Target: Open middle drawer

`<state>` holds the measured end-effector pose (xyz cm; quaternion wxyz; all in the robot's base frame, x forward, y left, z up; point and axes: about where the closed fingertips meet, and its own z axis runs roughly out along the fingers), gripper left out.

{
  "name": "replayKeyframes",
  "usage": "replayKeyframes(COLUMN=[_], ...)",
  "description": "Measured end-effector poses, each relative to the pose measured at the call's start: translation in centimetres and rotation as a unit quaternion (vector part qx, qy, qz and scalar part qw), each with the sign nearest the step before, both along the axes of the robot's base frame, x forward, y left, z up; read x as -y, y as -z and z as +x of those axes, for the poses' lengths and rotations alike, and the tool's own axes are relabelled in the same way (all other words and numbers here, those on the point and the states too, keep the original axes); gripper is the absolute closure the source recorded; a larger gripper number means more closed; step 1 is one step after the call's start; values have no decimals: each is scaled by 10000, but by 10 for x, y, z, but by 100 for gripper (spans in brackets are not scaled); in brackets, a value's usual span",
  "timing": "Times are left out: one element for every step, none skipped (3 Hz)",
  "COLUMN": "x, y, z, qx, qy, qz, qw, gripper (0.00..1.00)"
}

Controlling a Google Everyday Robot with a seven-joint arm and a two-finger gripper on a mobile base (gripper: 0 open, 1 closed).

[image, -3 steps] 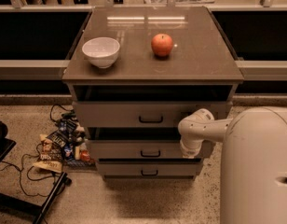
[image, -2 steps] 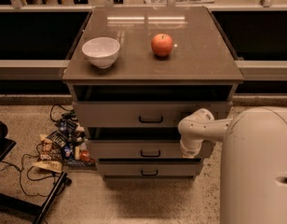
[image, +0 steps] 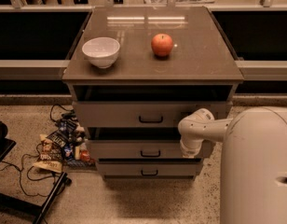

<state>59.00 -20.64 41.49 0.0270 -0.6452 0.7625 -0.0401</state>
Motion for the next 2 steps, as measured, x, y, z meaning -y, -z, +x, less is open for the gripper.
replayKeyframes(x=[0, 0], y=[0, 0], z=[0, 0], qx=[0, 0], qy=[0, 0], qz=[0, 0], qw=[10000, 10000], gripper=[73, 50])
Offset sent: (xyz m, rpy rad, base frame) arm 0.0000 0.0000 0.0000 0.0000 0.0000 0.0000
